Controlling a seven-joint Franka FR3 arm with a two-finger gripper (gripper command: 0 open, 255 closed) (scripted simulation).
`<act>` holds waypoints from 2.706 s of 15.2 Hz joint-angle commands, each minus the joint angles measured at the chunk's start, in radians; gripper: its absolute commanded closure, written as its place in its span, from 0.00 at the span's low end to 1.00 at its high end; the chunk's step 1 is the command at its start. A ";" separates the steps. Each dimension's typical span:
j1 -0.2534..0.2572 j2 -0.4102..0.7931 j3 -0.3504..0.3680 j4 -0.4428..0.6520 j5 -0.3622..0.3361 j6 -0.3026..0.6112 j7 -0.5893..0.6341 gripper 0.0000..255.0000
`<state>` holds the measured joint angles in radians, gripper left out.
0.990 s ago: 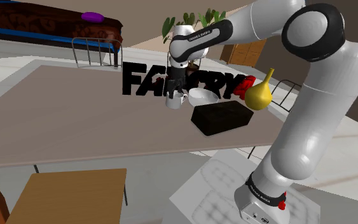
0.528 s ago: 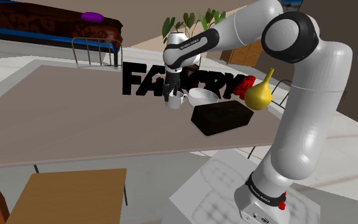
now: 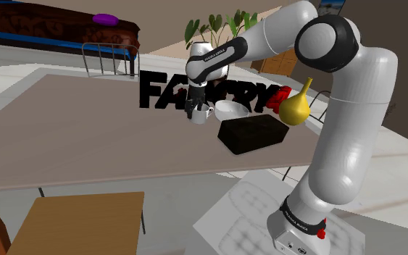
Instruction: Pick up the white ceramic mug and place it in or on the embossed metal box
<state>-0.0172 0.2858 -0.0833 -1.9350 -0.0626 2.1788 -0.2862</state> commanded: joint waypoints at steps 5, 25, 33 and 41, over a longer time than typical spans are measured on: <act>0.000 0.000 0.000 0.000 0.000 0.000 0.000 1.00; 0.002 -0.070 -0.001 0.072 -0.001 -0.142 -0.007 1.00; 0.003 -0.103 -0.001 0.139 -0.001 -0.241 -0.012 1.00; 0.004 -0.122 0.000 0.221 -0.001 -0.343 -0.018 1.00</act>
<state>-0.0138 0.1665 -0.0840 -1.7269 -0.0634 1.8524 -0.3035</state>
